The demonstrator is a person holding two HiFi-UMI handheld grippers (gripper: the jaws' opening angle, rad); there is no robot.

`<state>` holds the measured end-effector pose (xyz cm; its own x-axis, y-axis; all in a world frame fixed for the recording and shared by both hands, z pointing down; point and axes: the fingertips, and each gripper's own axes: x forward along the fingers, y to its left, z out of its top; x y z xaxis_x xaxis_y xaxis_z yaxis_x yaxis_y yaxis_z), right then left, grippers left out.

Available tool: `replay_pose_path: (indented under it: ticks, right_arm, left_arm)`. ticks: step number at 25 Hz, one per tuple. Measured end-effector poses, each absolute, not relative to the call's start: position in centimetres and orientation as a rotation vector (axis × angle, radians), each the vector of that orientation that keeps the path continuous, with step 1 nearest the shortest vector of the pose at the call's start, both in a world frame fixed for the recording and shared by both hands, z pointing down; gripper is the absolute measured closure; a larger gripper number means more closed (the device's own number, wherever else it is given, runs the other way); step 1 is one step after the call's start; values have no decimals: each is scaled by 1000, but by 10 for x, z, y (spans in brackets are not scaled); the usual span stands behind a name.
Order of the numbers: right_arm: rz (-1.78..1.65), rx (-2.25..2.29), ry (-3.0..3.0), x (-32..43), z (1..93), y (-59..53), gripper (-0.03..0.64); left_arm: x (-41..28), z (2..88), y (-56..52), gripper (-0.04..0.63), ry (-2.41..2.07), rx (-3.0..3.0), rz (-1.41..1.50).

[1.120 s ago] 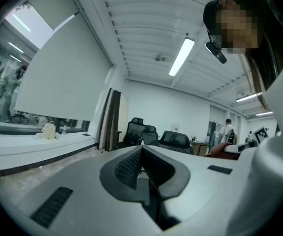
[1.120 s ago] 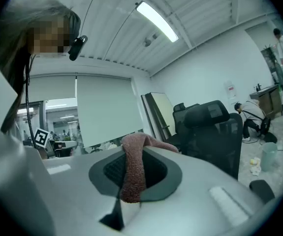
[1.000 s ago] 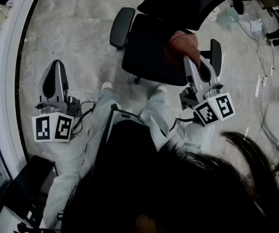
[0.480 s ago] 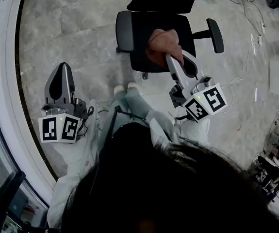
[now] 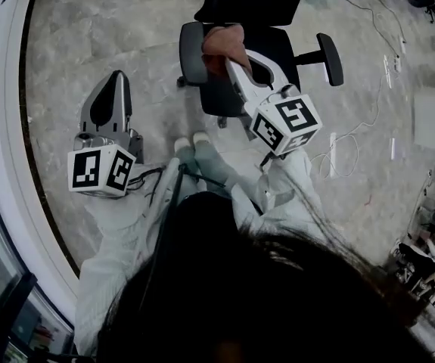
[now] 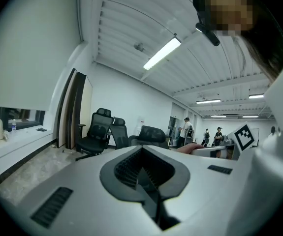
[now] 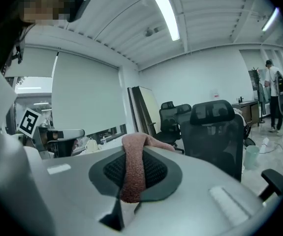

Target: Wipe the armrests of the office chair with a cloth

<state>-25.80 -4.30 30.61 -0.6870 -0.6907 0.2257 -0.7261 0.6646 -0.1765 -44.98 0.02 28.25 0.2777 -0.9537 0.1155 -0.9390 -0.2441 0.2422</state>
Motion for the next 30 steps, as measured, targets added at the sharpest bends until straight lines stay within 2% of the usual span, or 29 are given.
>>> replay_pose_path:
  ticks: [7, 17, 22, 30]
  right_arm:
    - [283, 1150, -2538, -282, 378, -123, 592]
    - [43, 894, -2014, -304, 569, -237, 592]
    - [35, 733, -1937, -319, 621, -218, 592]
    - [121, 435, -1930, -322, 618, -146, 592]
  left_arm:
    - [-454, 304, -18, 592, -1772, 2263, -19]
    - [-500, 402, 28, 592, -1825, 1971, 106]
    - [-518, 425, 46, 592, -1854, 1864, 103]
    - [-505, 416, 34, 592, -1834, 1908, 51]
